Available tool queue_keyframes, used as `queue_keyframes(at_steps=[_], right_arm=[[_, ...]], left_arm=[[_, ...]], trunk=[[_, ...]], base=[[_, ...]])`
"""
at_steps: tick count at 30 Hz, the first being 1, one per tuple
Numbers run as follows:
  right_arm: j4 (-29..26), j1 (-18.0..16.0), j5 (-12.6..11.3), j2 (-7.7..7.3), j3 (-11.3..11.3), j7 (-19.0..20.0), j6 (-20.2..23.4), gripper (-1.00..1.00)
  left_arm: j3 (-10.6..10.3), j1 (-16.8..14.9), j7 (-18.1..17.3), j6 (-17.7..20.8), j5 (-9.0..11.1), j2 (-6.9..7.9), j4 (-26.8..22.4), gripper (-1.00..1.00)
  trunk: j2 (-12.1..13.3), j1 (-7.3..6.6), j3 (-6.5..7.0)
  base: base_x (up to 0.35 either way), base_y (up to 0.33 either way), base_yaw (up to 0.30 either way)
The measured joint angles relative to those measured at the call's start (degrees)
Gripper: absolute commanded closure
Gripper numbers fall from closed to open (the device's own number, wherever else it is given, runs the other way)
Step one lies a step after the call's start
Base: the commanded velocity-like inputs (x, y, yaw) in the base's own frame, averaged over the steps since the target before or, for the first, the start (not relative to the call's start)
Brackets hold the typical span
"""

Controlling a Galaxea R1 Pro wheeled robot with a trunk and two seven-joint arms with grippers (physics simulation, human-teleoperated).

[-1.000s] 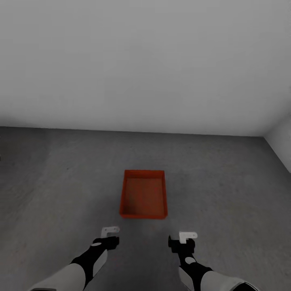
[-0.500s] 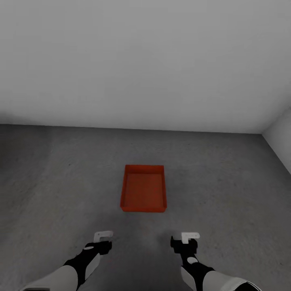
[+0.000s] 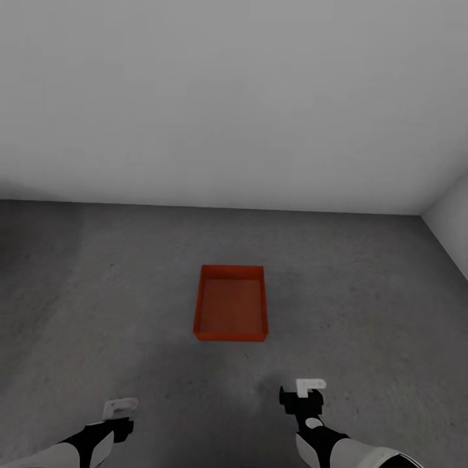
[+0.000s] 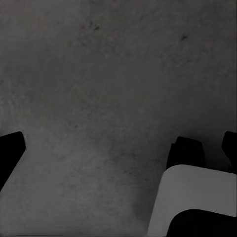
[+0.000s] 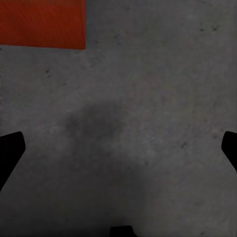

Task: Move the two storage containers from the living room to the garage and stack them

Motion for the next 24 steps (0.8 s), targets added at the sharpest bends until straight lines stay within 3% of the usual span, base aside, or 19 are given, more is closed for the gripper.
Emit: queue_keyframes(at_steps=[3,8,10,13,16,20,24], right_arm=[[0.01,0.00,0.01,0.05,0.01,0.00,0.00,-1.00],[0.01,0.01,0.01,0.02,-0.01,0.00,0.01,-1.00],[0.09,0.97,-0.07,-1.68,-0.19,0.02,0.55,-1.00],[0.07,4.60,-0.05,-5.75,-0.16,0.35,1.10,-1.00],[0.16,7.64,0.07,-7.94,0.09,1.03,1.71,-1.00],[0.18,12.66,0.17,-8.12,0.23,1.26,3.33,-1.00],[0.18,19.51,-0.06,-7.66,0.06,1.85,9.25,-1.00]], left_arm=[[-0.02,0.20,-0.01,0.05,0.97,1.11,0.03,-1.00],[-0.02,0.45,-0.01,0.07,1.19,1.35,0.07,-1.00],[-0.01,0.89,-0.02,0.10,1.25,1.37,0.07,-1.00],[0.01,2.53,-0.02,0.07,1.28,1.34,0.04,-1.00],[0.04,6.05,-0.02,0.04,1.32,1.28,0.04,-1.00],[0.00,10.70,-0.07,-0.06,1.16,1.04,0.02,-1.00],[0.00,14.31,-0.10,-0.11,1.09,0.72,0.02,-1.00]], trunk=[[0.00,0.00,0.00],[0.00,0.00,0.00],[0.00,0.00,0.00],[0.00,0.00,-0.01],[0.00,0.00,-0.01],[0.00,0.00,-0.01],[0.00,0.00,-0.01]], base=[[0.000,0.000,0.000],[0.000,0.000,0.000],[0.000,0.000,0.000],[0.000,0.000,0.000],[0.000,0.000,0.000],[0.000,0.000,0.000],[0.000,0.000,0.000]])
